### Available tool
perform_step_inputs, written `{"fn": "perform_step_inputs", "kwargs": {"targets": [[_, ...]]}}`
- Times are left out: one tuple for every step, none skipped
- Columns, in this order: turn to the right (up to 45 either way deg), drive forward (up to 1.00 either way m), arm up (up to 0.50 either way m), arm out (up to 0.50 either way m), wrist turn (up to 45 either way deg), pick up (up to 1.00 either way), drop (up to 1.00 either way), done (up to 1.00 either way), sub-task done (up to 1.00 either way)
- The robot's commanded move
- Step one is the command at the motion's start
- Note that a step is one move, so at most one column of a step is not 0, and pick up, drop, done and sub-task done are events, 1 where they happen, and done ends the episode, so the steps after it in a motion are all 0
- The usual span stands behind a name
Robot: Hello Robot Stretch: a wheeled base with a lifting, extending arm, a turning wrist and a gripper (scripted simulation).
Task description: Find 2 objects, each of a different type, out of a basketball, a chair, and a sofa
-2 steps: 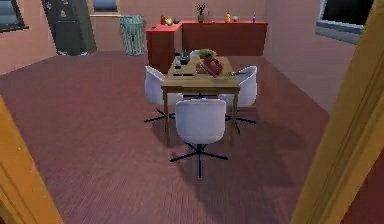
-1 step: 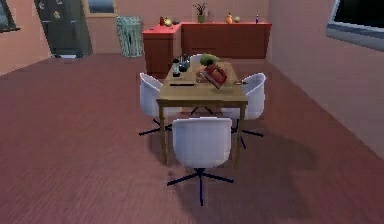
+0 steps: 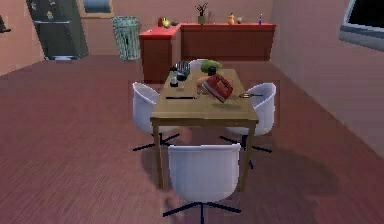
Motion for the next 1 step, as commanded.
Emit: {"fn": "perform_step_inputs", "kwargs": {"targets": [[0.0,0.0,0.0,0.0,0.0,0.0,0.0,1.0,0.0]]}}
